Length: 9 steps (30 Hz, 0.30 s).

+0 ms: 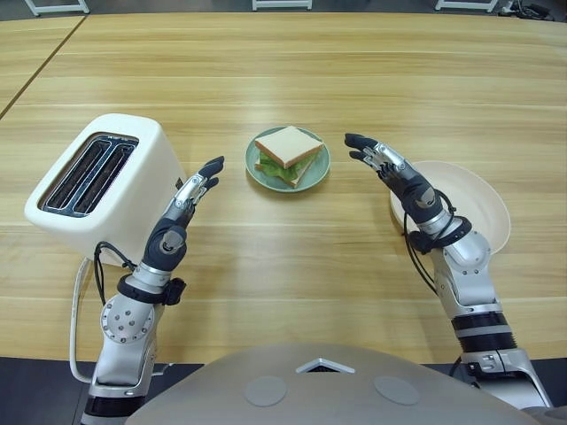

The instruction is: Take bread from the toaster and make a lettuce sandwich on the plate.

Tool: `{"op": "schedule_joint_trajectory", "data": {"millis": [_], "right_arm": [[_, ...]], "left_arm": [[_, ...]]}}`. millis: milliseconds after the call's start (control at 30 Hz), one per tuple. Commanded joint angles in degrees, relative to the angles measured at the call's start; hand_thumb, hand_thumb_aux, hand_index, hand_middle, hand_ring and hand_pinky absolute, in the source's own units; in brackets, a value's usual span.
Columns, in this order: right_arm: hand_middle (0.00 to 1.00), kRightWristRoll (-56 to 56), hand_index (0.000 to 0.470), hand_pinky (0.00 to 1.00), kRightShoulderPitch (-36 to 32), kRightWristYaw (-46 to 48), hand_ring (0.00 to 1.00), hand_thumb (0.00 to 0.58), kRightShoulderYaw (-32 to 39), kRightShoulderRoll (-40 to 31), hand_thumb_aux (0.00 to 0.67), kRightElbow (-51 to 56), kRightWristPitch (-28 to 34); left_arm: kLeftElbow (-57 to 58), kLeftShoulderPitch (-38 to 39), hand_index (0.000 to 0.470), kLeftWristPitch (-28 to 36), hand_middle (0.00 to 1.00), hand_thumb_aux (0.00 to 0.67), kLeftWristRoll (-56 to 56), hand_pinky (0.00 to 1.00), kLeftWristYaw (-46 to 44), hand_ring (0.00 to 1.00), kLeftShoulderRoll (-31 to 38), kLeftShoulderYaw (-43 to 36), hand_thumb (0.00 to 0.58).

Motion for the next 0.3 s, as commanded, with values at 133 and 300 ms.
{"op": "schedule_joint_trajectory", "data": {"millis": [133, 300], "right_arm": [[0.00, 4.81, 0.000, 0.00, 1.39, 4.47, 0.00, 0.000, -1.88, 0.59, 0.000, -2.49, 2.11], [0.00, 6.58, 0.000, 0.00, 2.02, 6.72, 0.00, 0.000, -2.94, 1.00, 0.000, -3.05, 2.47]], "left_arm": [[0.74, -0.76, 0.000, 0.11, 0.00, 0.000, -3.17, 0.00, -2.21, 0.00, -0.44, -0.55, 0.000], [0.50, -1.30, 0.000, 0.76, 0.00, 0.000, -4.83, 0.00, -2.98, 0.00, -1.06, -1.02, 0.000]]}}
